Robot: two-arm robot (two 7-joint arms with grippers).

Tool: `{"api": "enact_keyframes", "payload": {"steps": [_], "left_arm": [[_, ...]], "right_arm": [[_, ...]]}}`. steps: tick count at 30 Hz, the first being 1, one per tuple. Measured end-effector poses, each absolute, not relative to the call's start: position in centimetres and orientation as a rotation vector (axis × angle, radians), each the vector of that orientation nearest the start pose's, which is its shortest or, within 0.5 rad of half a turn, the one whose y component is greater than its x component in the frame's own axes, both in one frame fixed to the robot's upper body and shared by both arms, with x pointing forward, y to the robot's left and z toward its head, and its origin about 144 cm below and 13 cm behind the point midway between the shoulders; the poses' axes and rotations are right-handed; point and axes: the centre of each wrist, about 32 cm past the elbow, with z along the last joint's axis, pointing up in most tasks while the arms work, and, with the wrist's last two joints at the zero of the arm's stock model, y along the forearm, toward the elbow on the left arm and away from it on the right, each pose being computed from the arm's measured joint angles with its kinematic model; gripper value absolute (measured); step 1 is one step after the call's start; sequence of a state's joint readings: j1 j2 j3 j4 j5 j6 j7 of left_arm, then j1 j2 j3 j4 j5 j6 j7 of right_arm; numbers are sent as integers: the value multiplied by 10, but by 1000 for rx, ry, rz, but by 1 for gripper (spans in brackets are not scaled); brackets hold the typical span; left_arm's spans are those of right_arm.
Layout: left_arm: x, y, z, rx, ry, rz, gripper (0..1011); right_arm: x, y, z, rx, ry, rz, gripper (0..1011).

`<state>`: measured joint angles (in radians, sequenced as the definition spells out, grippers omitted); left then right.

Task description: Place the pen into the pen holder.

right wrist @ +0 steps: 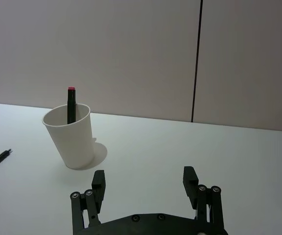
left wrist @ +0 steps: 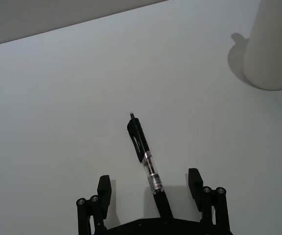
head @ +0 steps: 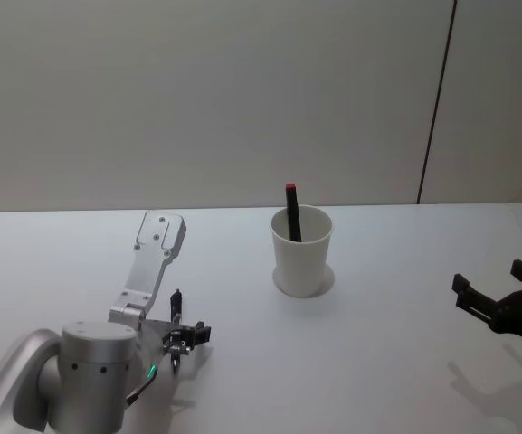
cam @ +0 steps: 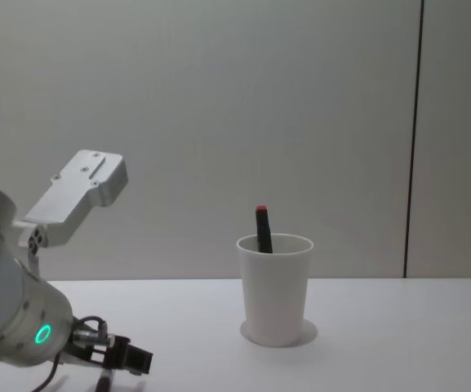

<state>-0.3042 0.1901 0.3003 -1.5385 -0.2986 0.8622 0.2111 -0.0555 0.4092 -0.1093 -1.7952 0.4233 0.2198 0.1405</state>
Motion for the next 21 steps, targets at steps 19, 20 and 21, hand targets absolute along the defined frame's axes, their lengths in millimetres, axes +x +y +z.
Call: {"api": "enact_keyframes", "payload": {"steps": [19, 20, 21], "left_arm": [[530, 194, 1215, 610, 405, 1411, 1004], [530, 194, 1215, 610, 407, 1412, 1004], [530, 194, 1214, 609, 408, 1413, 1004]], "right_arm": [[439, -286, 1198, -71, 99, -1237, 1002], [439, -286, 1198, -71, 99, -1237, 1002], [439, -286, 1198, -71, 99, -1237, 1001]]}}
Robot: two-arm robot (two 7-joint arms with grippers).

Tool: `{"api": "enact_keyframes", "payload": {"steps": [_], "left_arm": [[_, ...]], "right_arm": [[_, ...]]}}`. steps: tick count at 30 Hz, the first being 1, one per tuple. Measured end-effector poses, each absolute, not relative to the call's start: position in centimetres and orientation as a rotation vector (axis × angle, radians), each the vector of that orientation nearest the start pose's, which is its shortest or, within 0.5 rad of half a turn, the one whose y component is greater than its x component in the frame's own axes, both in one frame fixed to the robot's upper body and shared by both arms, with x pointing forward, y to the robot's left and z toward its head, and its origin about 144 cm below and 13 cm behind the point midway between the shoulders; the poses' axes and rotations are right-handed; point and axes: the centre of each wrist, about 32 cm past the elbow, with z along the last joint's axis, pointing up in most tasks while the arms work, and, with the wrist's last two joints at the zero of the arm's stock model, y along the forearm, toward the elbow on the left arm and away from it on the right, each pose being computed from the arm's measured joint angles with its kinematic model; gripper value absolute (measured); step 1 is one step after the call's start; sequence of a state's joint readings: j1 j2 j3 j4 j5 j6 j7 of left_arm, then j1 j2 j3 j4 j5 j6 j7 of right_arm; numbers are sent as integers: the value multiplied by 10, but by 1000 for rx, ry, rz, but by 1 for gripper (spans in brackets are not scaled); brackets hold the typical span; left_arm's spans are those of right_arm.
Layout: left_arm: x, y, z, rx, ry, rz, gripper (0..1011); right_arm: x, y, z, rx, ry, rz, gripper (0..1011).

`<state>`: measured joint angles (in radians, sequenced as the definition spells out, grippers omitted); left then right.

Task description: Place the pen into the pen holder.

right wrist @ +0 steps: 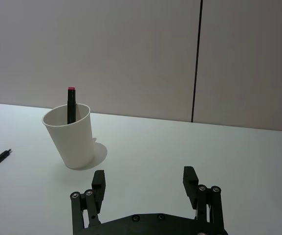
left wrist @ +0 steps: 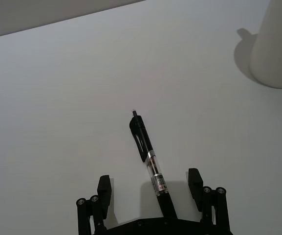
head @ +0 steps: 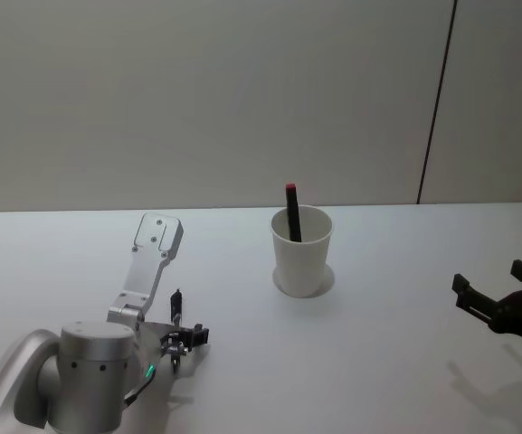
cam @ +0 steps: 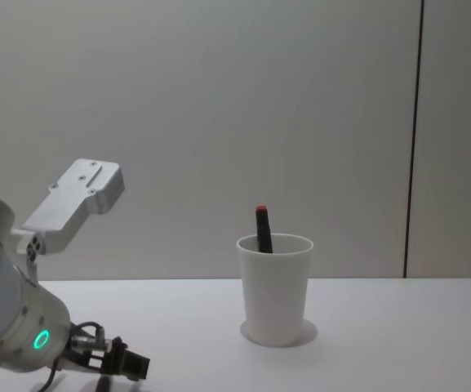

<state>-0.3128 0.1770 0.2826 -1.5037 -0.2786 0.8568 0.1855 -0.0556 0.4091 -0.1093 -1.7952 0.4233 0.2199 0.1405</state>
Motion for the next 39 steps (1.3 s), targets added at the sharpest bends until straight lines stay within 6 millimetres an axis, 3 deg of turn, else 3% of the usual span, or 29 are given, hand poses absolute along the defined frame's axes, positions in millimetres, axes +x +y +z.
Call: {"api": "enact_keyframes", "payload": {"steps": [8, 12, 25, 27, 32, 39], "left_arm": [[531, 195, 1214, 605, 420, 1423, 1004], [531, 195, 1213, 606, 421, 1427, 957], [533, 196, 1214, 658, 395, 1421, 563], [533, 196, 1214, 665, 391, 1419, 540], [533, 195, 1214, 693, 376, 1408, 338], [534, 195, 1215, 728, 358, 1397, 140]], "right_arm": [[439, -286, 1198, -71, 99, -1237, 1001], [439, -286, 1198, -71, 99, -1237, 1001], [439, -286, 1198, -71, 99, -1237, 1002], [439, -286, 1198, -71, 99, -1237, 1001], [439, -286, 1198, -71, 99, -1237, 1002], [439, -286, 1198, -71, 99, -1237, 1002]]}}
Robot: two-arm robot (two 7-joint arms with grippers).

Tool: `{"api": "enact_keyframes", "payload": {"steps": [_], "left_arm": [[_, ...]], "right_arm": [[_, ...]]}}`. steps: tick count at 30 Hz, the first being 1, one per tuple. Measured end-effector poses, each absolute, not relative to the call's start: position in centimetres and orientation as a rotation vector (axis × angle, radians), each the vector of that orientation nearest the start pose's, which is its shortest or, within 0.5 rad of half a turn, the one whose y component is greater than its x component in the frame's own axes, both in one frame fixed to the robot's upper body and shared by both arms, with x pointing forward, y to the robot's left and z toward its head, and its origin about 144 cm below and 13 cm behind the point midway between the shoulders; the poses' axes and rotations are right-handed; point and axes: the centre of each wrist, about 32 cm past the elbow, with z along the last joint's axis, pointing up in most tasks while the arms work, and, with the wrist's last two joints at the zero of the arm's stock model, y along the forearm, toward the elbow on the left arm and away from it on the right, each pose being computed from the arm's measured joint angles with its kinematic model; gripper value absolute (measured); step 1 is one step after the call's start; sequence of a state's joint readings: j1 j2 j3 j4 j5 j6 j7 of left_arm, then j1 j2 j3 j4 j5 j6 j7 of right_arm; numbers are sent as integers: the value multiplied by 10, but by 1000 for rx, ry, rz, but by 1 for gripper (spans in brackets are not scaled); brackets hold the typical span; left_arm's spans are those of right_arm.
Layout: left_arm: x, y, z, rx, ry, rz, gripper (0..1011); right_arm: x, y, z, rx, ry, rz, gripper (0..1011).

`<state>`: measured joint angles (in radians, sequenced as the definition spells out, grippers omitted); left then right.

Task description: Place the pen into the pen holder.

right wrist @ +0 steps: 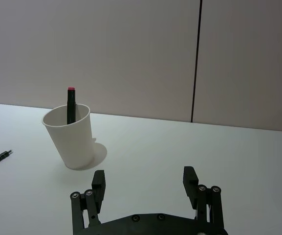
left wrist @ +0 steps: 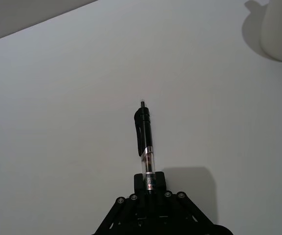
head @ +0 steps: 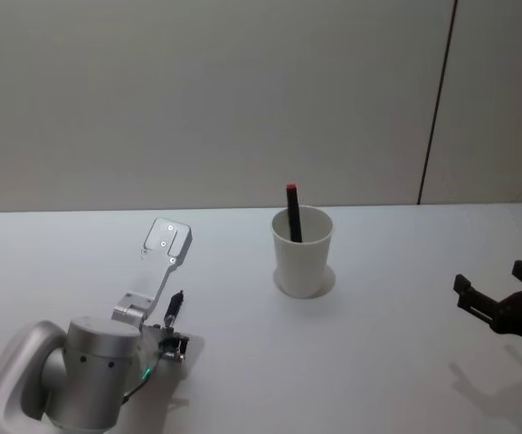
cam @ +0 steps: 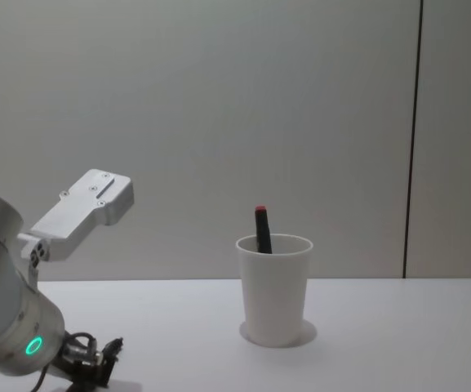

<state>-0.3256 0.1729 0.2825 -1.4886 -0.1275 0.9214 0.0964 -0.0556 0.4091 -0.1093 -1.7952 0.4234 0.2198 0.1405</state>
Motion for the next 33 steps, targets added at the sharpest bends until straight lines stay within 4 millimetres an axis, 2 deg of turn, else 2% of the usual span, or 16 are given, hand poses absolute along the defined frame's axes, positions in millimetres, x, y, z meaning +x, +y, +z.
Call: {"api": "enact_keyframes", "payload": {"steps": [13, 33], "left_arm": [[535, 197, 1216, 744, 334, 1390, 135], [533, 212, 1231, 580, 155, 1417, 136]], "right_arm": [[439, -286, 1198, -71, 99, -1237, 1002], [439, -286, 1198, -71, 99, -1237, 1002]]}}
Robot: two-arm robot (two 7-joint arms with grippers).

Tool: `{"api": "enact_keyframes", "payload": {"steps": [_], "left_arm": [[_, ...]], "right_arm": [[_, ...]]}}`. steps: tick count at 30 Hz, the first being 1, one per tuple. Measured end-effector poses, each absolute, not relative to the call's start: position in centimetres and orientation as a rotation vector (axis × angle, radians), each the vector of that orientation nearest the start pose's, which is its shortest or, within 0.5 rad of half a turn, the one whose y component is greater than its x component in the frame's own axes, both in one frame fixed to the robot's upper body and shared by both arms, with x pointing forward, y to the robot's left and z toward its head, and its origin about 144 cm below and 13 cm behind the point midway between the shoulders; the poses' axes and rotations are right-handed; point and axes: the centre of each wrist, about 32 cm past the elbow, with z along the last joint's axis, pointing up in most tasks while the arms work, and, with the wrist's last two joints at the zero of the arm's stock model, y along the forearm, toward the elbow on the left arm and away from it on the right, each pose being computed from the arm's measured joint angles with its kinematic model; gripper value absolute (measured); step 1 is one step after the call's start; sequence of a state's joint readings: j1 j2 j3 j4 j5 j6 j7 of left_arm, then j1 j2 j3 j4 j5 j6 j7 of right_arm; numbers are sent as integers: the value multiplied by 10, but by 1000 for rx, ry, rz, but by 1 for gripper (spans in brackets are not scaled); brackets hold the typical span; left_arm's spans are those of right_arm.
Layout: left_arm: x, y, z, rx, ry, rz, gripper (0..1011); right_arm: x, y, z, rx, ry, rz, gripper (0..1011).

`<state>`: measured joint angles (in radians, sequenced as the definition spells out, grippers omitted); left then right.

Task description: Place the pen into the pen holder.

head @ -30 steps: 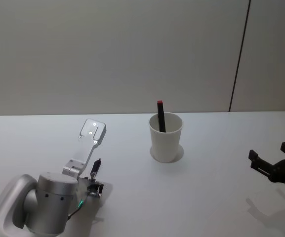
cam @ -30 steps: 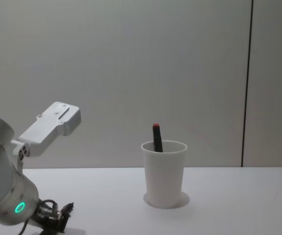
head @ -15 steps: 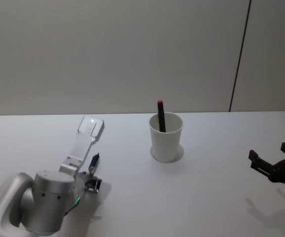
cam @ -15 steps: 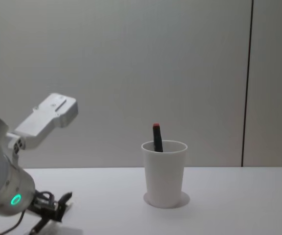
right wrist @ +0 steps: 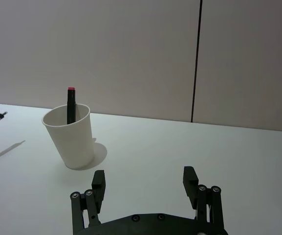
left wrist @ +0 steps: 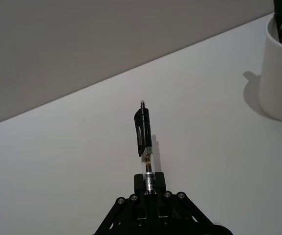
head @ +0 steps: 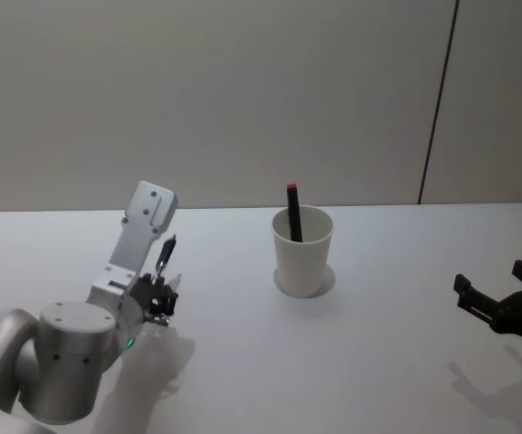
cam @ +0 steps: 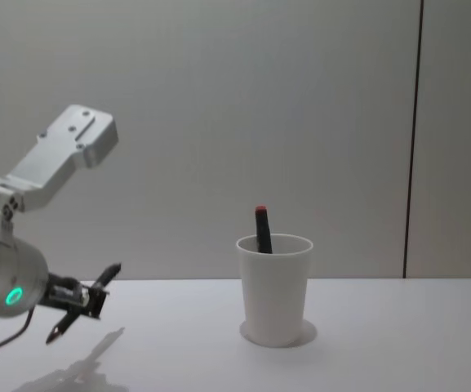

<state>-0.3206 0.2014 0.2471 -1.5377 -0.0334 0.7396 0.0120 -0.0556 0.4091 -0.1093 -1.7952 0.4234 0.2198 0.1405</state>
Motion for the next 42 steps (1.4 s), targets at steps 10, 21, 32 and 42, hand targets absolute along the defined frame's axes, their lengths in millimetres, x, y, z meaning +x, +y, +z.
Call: {"api": "enact_keyframes", "payload": {"steps": [10, 21, 32, 42], "left_arm": [[530, 224, 1238, 489, 44, 1362, 135], [528, 239, 1242, 378, -79, 1244, 136], [527, 250, 1244, 276, -178, 1122, 135], [528, 256, 1245, 203, -244, 994, 135]], "right_arm": [[439, -286, 1198, -71, 99, -1237, 1001], [439, -286, 1198, -71, 99, -1237, 1002], [439, -286, 1198, -71, 99, -1237, 1002], [439, -286, 1198, -71, 99, -1237, 1002]]}}
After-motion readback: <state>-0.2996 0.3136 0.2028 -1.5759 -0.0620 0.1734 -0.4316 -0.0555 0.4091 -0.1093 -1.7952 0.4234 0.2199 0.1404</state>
